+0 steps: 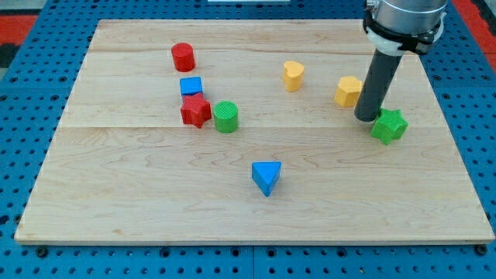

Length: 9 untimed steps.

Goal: Place the green star diagonal to the bottom right of the red circle

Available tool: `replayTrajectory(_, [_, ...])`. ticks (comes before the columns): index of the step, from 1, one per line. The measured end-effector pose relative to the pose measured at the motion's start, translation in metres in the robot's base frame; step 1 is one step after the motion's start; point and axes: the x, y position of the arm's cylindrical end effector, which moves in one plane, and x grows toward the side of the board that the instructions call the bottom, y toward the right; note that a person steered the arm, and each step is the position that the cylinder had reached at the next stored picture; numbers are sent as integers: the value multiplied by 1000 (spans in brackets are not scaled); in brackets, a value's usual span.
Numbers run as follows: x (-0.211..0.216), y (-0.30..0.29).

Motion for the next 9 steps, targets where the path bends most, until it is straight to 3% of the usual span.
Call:
replayTrajectory(1, [0, 66])
replayTrajectory(4, [71, 91])
replayTrajectory(5, [70, 2])
replayTrajectory(6, [40, -86])
replayTrajectory(9, [6, -138])
